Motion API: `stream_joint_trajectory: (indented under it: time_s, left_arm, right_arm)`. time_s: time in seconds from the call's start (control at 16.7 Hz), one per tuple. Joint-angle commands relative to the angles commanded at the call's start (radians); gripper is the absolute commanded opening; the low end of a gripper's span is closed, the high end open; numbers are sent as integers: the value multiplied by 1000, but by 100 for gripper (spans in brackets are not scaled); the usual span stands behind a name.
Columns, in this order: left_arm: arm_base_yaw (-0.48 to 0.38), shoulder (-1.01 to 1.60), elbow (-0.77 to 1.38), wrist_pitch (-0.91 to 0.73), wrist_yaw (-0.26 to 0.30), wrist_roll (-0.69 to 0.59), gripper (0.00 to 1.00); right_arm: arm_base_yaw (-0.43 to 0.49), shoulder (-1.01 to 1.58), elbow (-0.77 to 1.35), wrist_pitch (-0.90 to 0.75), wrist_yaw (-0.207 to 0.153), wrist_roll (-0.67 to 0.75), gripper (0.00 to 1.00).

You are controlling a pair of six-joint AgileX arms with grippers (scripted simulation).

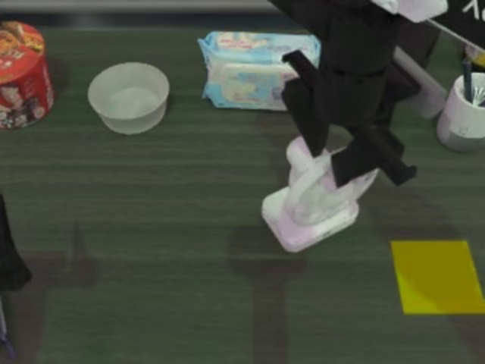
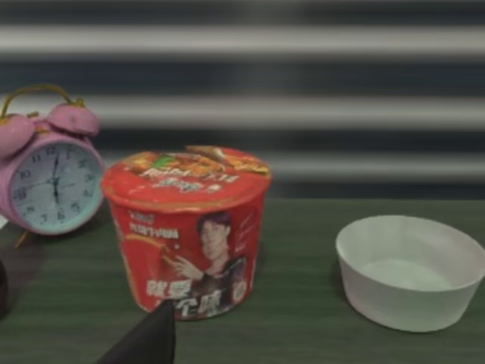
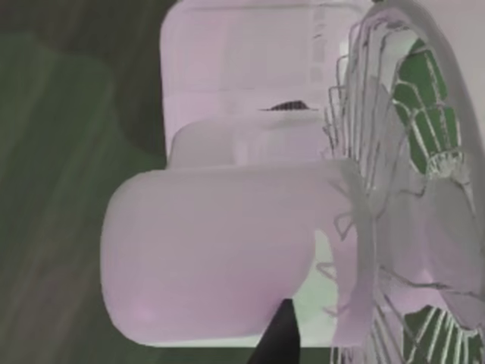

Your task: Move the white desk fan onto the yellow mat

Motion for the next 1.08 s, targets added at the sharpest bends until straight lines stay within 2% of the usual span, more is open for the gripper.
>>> stream_joint_trajectory:
  time_s: [0.42,0.6,1.08]
  left_arm:
    - [0,0,0,0,0,0,100]
    - [0,0,0,0,0,0,100]
    - [0,0,0,0,0,0,100]
  right_arm:
    - [-218,-321,-468,93,-9,135,0]
    - [-286,-420,-586,119,-11,178,0]
    - [-301,-441,-629,141,-12,189,0]
